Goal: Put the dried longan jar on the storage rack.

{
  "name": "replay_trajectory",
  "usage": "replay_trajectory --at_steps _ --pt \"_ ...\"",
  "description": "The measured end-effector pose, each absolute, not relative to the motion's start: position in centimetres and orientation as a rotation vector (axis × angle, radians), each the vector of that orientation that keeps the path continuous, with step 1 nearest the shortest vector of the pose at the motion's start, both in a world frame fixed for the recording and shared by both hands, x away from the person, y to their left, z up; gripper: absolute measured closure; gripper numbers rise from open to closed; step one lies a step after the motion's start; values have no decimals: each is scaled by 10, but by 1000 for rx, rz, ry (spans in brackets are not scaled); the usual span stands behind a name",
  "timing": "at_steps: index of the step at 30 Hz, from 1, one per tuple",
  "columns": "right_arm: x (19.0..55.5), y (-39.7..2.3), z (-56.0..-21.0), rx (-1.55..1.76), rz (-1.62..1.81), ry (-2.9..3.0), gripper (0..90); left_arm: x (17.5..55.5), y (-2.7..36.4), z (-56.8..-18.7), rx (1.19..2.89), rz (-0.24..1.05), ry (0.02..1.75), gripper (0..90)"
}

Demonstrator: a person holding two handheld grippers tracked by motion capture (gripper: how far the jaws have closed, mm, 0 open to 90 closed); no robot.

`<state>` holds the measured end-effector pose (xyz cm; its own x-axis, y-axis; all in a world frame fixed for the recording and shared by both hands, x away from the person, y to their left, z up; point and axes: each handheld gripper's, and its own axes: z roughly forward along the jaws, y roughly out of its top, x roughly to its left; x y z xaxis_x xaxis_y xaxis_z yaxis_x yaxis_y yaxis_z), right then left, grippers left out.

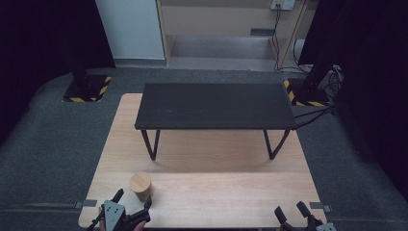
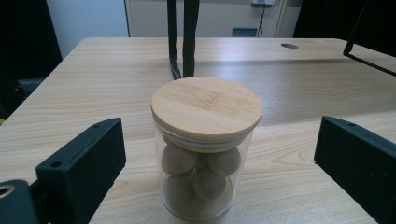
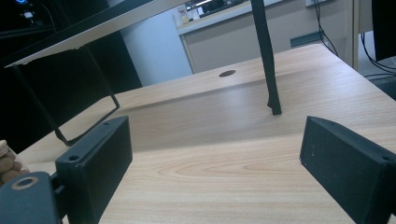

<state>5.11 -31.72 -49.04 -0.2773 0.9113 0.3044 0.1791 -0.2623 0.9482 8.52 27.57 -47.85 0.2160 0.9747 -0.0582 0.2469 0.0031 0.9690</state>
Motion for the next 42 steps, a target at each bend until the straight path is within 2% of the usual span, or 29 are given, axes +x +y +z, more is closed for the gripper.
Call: replay_trajectory --at_steps 20,31,42 --pt "51 -314 -488 1372 1593 1409 94 87 278 -482 1449 898 1242 5" --pt "51 -313 -488 1382 1582 1409 94 108 281 -483 1493 862 1239 4" --pt "52 -313 -488 1391 1575 1405 94 132 279 -468 1599 804 1269 35"
